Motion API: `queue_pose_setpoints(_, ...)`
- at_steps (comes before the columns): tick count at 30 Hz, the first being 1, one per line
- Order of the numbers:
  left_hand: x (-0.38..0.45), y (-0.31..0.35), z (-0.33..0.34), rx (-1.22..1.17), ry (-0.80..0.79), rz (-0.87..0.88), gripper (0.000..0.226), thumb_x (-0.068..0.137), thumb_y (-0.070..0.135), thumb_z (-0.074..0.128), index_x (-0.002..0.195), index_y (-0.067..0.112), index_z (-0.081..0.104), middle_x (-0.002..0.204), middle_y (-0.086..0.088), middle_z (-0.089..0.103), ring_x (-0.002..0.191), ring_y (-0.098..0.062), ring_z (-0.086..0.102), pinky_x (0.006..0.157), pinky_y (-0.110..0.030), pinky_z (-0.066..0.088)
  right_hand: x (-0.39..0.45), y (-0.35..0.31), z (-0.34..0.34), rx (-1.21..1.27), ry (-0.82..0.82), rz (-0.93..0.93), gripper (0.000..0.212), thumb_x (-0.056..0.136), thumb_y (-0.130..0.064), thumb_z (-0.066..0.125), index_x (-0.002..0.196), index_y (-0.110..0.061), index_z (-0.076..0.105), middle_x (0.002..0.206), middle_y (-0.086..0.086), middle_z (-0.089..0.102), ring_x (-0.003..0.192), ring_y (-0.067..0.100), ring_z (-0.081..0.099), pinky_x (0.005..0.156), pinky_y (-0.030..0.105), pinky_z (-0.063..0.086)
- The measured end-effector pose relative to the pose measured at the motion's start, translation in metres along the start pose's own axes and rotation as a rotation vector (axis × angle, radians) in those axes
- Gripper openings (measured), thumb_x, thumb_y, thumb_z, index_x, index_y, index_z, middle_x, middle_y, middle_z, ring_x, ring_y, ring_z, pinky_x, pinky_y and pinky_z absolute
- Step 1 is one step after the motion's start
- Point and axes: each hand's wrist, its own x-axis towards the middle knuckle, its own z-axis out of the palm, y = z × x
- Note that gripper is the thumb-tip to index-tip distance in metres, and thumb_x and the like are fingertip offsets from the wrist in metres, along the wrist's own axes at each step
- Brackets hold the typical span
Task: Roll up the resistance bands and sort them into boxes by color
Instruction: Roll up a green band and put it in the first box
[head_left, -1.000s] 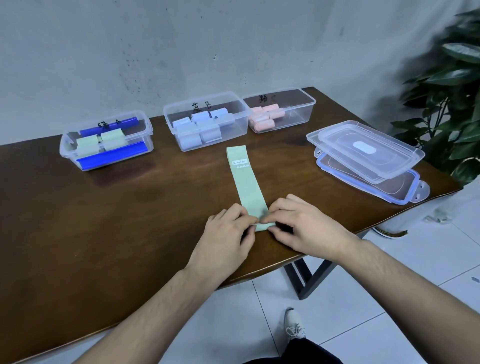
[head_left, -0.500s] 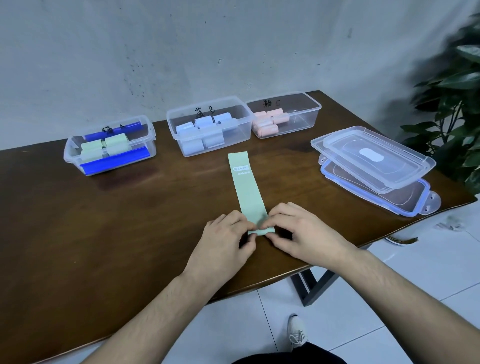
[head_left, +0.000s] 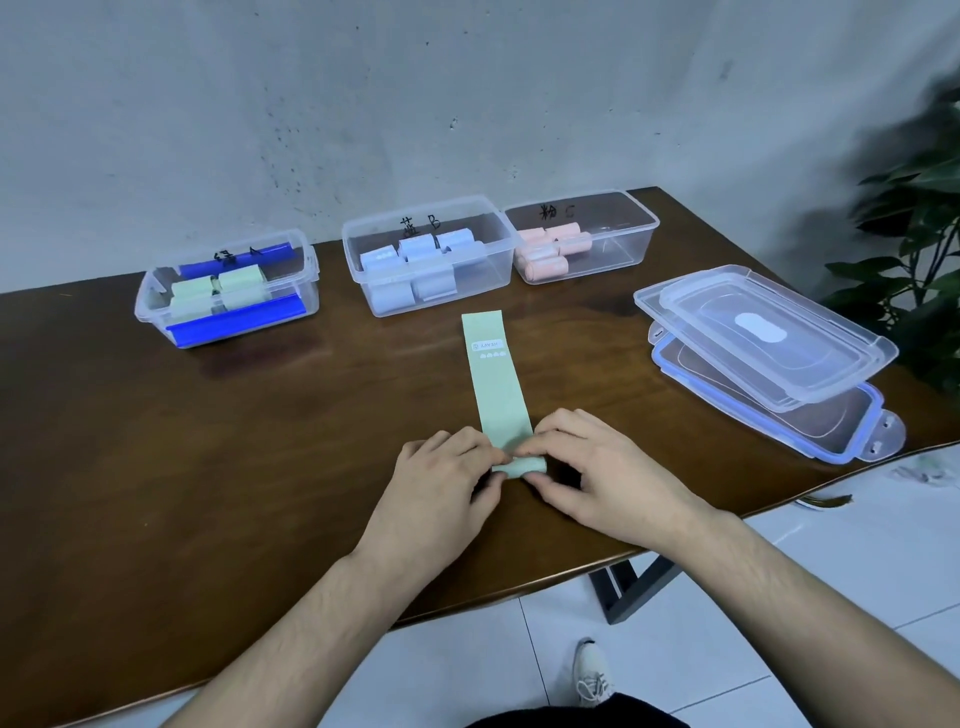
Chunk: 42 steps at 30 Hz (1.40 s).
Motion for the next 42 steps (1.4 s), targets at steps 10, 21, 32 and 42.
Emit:
queue_pose_setpoints(10,0.003,0.001,0.002,0.010,0.064,-0.042,0.022,0.095,0.032,0.061,0.114,0.027,0.070,0.110,0.013,0.058,0.097,-0.009,0.057,0.092,-0.033,0.044,0.011,0.006,-0.001,-0.013,-0.004,-0.047,0.022,0.094,-0.027,0.067,0.115,-0.023,0.071,0.109,-0.013,0.060,0.097,0.005,0.052,0.087,0.026,0.050)
queue_pose_setpoints(21,0.016,0.002,-0.006,0.011,0.001,-0.060,0.022,0.089,0.033,0.066,0.110,0.028,0.072,0.107,0.014,0.067,0.094,-0.009,0.052,0.085,-0.033,0.046,0.017,0.007,-0.010,-0.056,-0.096,-0.019,0.030,0.098,-0.031,0.060,0.127,-0.026,0.067,0.110,-0.017,0.052,0.101,0.001,0.044,0.093,0.021,0.044)
queue_pose_setpoints(32,0.003,0.014,-0.008,0.056,-0.075,-0.104,0.034,0.098,0.044,0.047,0.126,0.035,0.064,0.125,0.020,0.047,0.111,-0.005,0.041,0.098,-0.028,0.037,0.009,0.001,-0.012,-0.061,-0.104,-0.003,0.032,0.097,-0.033,0.060,0.129,-0.030,0.064,0.111,-0.022,0.050,0.100,-0.001,0.037,0.090,0.016,0.041)
queue_pose_setpoints(42,0.003,0.012,-0.002,0.018,0.006,-0.134,0.032,0.097,0.041,0.051,0.124,0.033,0.064,0.124,0.018,0.053,0.116,-0.007,0.039,0.098,-0.029,0.035,0.009,0.004,-0.003,0.008,-0.050,0.006,0.024,0.094,-0.026,0.067,0.118,-0.028,0.068,0.113,-0.018,0.056,0.100,0.001,0.046,0.089,0.023,0.046)
